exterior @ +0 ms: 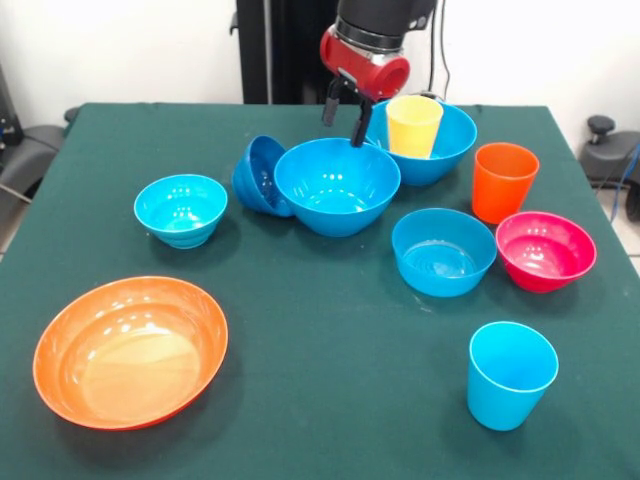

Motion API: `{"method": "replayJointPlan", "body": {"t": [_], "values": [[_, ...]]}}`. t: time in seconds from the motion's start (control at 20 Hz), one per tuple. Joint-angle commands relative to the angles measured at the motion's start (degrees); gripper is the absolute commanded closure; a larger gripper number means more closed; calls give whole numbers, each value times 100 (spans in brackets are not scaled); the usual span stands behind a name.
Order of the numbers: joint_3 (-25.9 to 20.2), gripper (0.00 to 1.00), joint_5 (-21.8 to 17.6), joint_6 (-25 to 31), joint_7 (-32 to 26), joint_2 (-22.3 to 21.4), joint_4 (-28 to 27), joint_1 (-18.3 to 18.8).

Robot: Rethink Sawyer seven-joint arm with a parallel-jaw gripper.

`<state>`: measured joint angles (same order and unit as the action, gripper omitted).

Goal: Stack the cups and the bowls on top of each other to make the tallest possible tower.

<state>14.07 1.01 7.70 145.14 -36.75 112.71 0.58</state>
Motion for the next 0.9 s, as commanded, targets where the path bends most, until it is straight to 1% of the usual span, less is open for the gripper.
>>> {"method": "replayJointPlan", "body": {"t": [0.05,0.2,0.5,0.7,0.9], "values": [[-480,0,-348,101,91,297,86,-120],[-432,0,-384,-114,158,416,110,-151],[-439,0,-466,-308,208,488,162,-96],[-437,0,-485,-367,245,510,173,-72],[-495,0,-521,-355,220,478,199,29]]}}
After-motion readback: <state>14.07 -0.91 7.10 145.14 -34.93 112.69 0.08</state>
